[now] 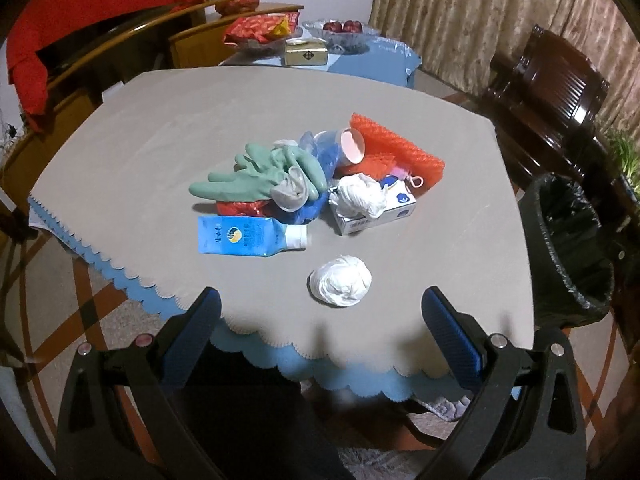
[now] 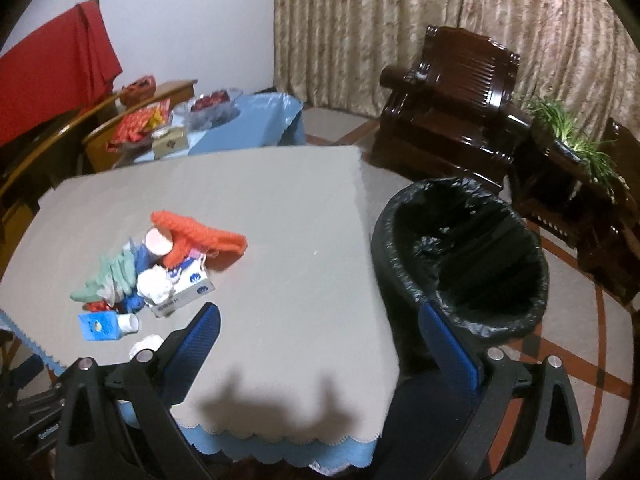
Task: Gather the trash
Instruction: 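Move the left tool to the white plastic-bag ball and close on it, then grasp a white tissue ball with the right tool while the left tool holds its bag ball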
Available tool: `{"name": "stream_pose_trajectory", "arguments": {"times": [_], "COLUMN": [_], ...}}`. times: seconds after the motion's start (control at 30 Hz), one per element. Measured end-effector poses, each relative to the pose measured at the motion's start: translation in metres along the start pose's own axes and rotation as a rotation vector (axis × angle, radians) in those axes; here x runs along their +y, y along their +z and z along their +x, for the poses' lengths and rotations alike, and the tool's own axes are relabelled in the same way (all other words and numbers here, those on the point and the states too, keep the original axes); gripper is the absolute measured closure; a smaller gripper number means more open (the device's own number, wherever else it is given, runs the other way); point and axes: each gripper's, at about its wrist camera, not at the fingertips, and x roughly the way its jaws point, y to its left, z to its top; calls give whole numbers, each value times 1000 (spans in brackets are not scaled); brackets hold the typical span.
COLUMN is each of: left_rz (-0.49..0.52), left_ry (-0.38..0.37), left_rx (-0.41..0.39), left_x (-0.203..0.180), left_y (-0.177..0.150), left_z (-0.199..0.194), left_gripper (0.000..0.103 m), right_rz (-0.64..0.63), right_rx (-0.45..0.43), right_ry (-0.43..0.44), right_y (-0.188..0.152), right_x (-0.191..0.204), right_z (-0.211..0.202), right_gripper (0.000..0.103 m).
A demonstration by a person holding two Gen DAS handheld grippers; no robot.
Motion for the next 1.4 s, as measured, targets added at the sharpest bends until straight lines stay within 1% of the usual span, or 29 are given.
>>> {"name": "stream_pose_trajectory", "arguments": {"times": [0.1, 0.3, 0.47, 0.83, 0.97, 1.07, 1.1, 1.17, 1.2, 1.23, 1.3, 1.33, 1.4], "left_rz": [0, 3, 29, 40, 49, 63, 63, 58, 46, 44, 57, 56, 43], "left_ry": [-14, -16, 1, 9, 5, 1, -5, -23, -52, -60, -65, -64, -59], "left_rx": [36, 106, 157, 213, 227, 240, 244, 261, 277, 275, 258, 251, 222], "left_x": [-1, -5, -8, -4, -7, -9, -9, -8, -7, -7, -9, -8, -2], "left_y": [2, 3, 5, 7, 6, 4, 2, 1, 1, -1, -2, -1, 1], "left_z": [21, 60, 92, 130, 139, 145, 147, 152, 155, 156, 154, 152, 146], "left_gripper": [5, 5, 5, 6, 7, 7, 10, 31, 34, 37, 52, 57, 59], "right_rz": [-3, -1, -10, -27, -41, -52, -58, -67, -69, -73, -81, -84, -93], "right_rx": [23, 58, 85, 126, 154, 169, 170, 166, 165, 163, 159, 157, 155], "right_ry": [13, 17, 19, 36, 61, 81, 89, 100, 105, 113, 125, 128, 137], "right_y": [-4, -6, -8, -12, -18, -21, -20, -20, -19, -18, -16, -15, -13], "right_x": [4, 7, 13, 31, 39, 46, 50, 55, 57, 61, 67, 69, 75], "right_z": [15, 38, 60, 100, 115, 120, 121, 122, 122, 121, 121, 121, 121], "right_gripper": [7, 8, 8, 8, 12, 13, 13, 13, 13, 14, 14, 14, 16]}}
